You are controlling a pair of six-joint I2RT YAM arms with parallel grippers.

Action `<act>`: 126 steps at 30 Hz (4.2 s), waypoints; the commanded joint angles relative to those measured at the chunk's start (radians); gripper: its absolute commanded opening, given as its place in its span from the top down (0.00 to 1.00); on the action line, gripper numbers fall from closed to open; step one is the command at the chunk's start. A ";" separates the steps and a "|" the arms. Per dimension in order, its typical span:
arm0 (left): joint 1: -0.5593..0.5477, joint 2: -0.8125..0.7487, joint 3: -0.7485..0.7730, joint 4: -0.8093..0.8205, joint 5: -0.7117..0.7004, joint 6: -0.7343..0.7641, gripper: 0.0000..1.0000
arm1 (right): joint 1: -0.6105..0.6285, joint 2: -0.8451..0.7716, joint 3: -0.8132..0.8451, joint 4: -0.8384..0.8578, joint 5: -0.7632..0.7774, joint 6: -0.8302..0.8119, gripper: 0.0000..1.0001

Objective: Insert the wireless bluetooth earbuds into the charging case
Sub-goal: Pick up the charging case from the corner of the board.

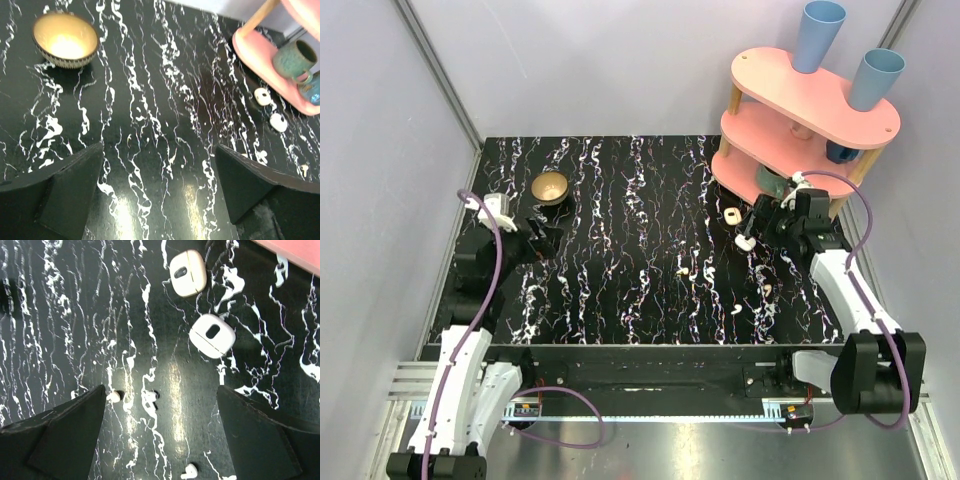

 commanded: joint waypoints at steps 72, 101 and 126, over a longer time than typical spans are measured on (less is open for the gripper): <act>0.026 0.047 0.040 -0.075 0.020 0.025 0.01 | 0.167 0.457 0.123 0.036 0.080 -0.058 0.02; 0.035 0.050 0.040 -0.075 0.029 0.021 0.01 | 0.194 0.542 0.259 -0.056 0.396 -0.149 0.05; 0.039 0.054 0.040 -0.072 0.043 0.014 0.01 | 0.200 0.561 0.227 0.007 0.149 -0.046 0.08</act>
